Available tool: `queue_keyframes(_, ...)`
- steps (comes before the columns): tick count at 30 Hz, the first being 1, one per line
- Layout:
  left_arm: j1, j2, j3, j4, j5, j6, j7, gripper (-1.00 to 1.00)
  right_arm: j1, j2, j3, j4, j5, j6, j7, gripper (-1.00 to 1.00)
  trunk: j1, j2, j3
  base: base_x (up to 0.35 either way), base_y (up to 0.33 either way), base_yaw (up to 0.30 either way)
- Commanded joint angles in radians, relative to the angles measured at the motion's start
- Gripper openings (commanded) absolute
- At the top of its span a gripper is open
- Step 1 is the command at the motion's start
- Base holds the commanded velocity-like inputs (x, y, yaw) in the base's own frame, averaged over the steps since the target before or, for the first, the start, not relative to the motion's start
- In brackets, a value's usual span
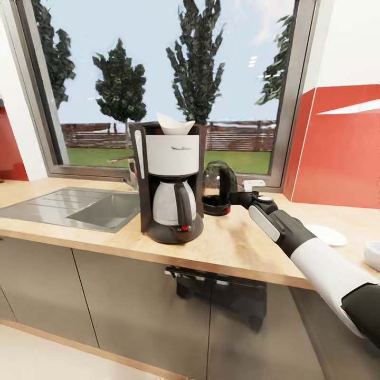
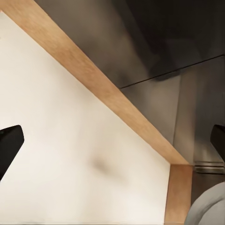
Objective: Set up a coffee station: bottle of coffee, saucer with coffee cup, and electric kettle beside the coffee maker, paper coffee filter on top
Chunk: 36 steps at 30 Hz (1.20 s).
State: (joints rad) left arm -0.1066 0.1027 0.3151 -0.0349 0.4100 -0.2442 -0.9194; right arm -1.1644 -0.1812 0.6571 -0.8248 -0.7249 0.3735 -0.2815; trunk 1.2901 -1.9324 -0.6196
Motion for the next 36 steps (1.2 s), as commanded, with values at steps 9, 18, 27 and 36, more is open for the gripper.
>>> queue_keyframes(9,-0.001,0.000,0.007,0.001,-0.008,-0.006,-0.002,1.00,-0.001,-0.001,0.006,-0.002,-0.010,0.002,-0.010,1.00,-0.001,-0.001,-0.001,-0.178,0.000,0.000)
queue_keyframes(18,-0.001,0.000,0.008,0.001,-0.008,-0.006,-0.001,1.00,-0.001,-0.001,0.006,-0.002,-0.010,0.002,-0.001,1.00,-0.001,-0.001,-0.001,-0.090,0.000,0.000)
queue_keyframes(27,-0.001,0.000,0.008,0.001,-0.008,-0.006,-0.001,1.00,-0.001,-0.004,0.006,-0.002,-0.008,0.002,0.055,1.00,-0.001,-0.001,-0.001,-0.172,0.000,0.000)
queue_keyframes(36,-0.001,0.000,0.005,0.001,-0.008,-0.006,-0.001,1.00,0.012,-0.012,0.005,-0.090,-0.007,0.001,0.058,1.00,-0.001,-0.001,-0.001,-0.140,0.000,0.000)
